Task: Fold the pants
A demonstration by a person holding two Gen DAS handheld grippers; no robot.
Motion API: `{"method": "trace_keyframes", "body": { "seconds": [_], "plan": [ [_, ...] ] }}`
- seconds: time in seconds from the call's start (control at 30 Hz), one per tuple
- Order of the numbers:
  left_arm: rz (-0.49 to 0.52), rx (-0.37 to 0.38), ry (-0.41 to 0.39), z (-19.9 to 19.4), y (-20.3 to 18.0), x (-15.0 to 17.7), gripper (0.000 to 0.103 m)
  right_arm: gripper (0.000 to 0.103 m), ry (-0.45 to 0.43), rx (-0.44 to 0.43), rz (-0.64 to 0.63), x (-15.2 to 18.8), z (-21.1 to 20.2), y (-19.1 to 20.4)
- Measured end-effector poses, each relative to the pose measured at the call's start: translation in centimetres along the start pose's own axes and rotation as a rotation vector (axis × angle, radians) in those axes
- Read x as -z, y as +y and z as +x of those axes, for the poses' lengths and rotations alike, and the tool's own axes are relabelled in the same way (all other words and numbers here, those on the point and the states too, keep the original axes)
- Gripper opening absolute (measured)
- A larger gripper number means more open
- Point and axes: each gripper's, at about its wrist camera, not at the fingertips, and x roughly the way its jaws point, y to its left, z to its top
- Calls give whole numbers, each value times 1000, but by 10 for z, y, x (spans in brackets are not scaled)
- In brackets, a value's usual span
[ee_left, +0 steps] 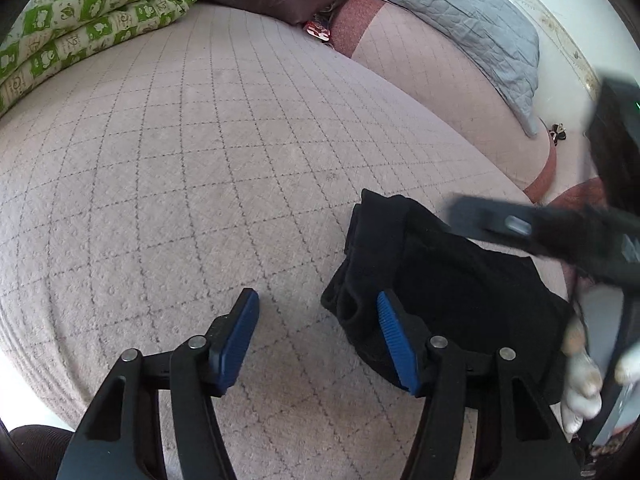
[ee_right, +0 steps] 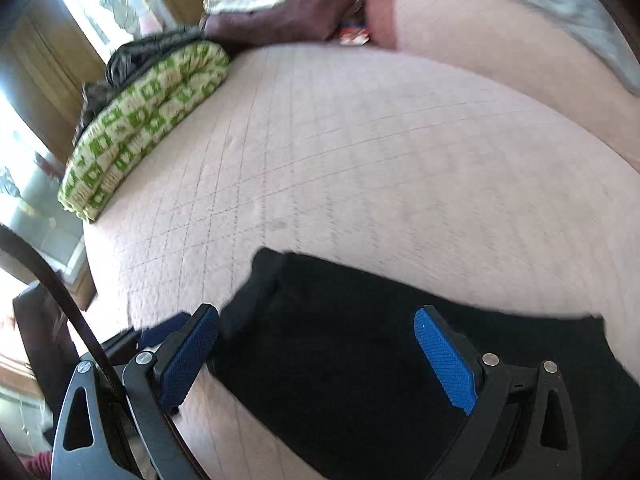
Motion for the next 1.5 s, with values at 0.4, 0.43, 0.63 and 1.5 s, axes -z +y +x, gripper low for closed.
{"method": "trace_keyframes", "body": {
  "seconds": [0.4, 0.43, 0.63, 1.5],
  "plan": [
    [-26, 85, 32, -6, 10, 1, 55, 91, 308, 165, -226, -25, 99, 60],
    [-29, 90, 34, -7, 11, 2, 55, 90, 303, 168, -237, -24, 99, 61],
    [29, 89, 29, -4, 1, 5, 55, 35, 280, 185, -211, -24, 86, 55],
    [268, 312, 92, 3, -155, 63, 16, 28, -47, 46, 197, 82, -53, -84]
  ]
}}
